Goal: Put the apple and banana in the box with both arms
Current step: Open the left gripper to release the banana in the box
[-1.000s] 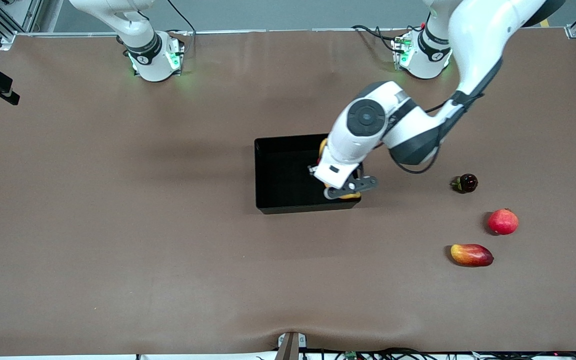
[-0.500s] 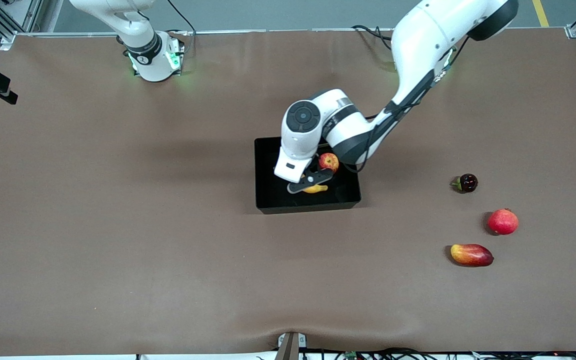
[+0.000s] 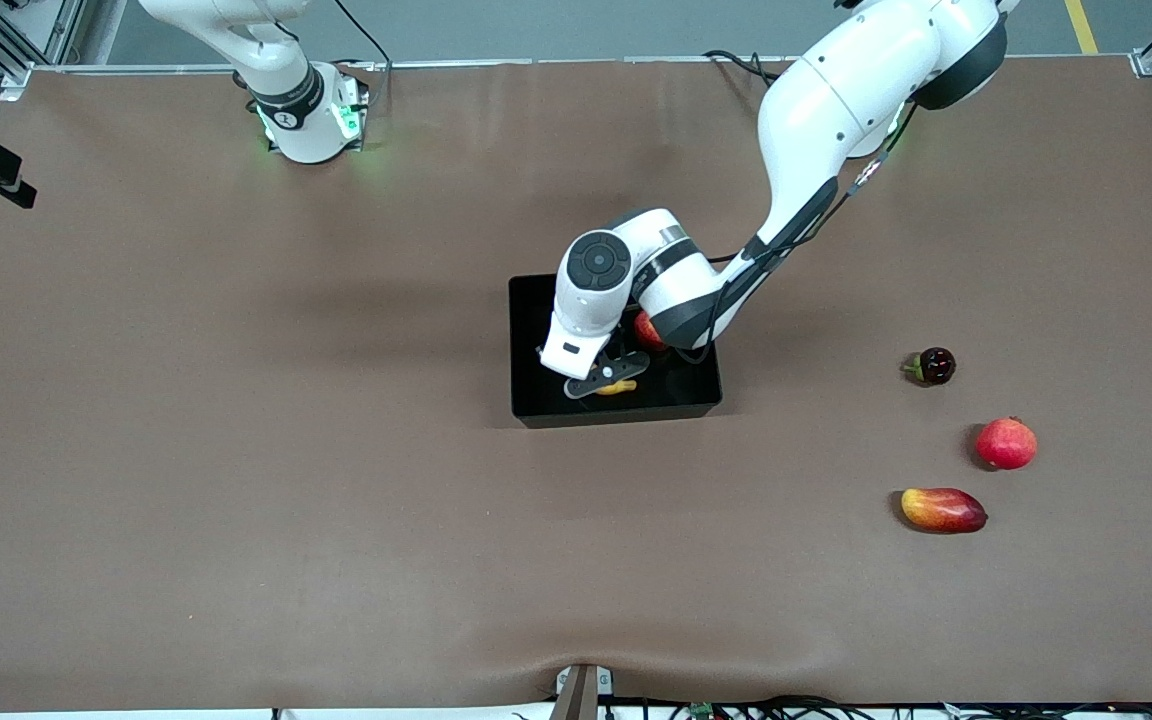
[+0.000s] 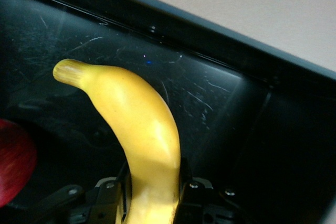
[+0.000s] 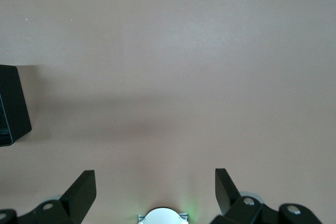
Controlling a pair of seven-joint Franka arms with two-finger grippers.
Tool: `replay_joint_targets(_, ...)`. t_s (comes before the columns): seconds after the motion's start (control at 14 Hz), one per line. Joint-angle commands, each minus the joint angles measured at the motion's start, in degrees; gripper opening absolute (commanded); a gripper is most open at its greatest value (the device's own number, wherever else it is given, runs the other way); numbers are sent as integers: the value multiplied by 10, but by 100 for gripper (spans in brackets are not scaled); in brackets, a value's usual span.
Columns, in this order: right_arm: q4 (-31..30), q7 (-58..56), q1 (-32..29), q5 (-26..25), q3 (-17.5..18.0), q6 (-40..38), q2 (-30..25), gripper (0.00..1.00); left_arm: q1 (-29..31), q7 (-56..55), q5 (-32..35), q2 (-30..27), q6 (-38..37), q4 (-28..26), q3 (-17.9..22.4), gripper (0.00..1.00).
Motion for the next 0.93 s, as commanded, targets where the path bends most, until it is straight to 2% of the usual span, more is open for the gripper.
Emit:
replay_joint_targets(0.0,3,-7,-10,-6,6,-6,0,100,-40,-3,-3,19,16,19,38,0)
replay_joint_targets(0.07,3,-7,-10,-6,6,-6,0,100,-44,-5,-3,22,28,19,40,0)
replay_joint_targets(0.14,3,-7,-10,-6,6,-6,0,100,-46,-5,-3,28,34,19,41,7)
replay_joint_targets(0.21,3,-7,-10,-6,6,-6,0,100,-47,-3,-3,29,34,19,41,26)
replay_joint_targets(0.29,3,-7,-10,-6,6,-6,0,100,-47,0,-2,28,34,19,41,54)
replay_joint_targets(0.36,3,-7,-10,-6,6,-6,0,100,-46,1,-1,26,34,19,41,88)
replay_joint_targets(0.43,3,-7,-10,-6,6,-6,0,100,-46,2,5,20,34,19,41,100)
replay_joint_targets(0.57,3,-7,-10,-6,6,-6,0,100,-34,4,16,-18,23,18,41,100)
replay_joint_targets(0.64,3,-7,-10,-6,6,-6,0,100,-20,10,17,-47,-15,19,41,100)
replay_joint_targets(0.71,3,-7,-11,-6,6,-6,0,100,-7,47,22,-85,-81,21,41,100)
replay_joint_targets(0.86,3,-7,-11,-6,6,-6,0,100,44,165,14,-151,-143,19,38,100)
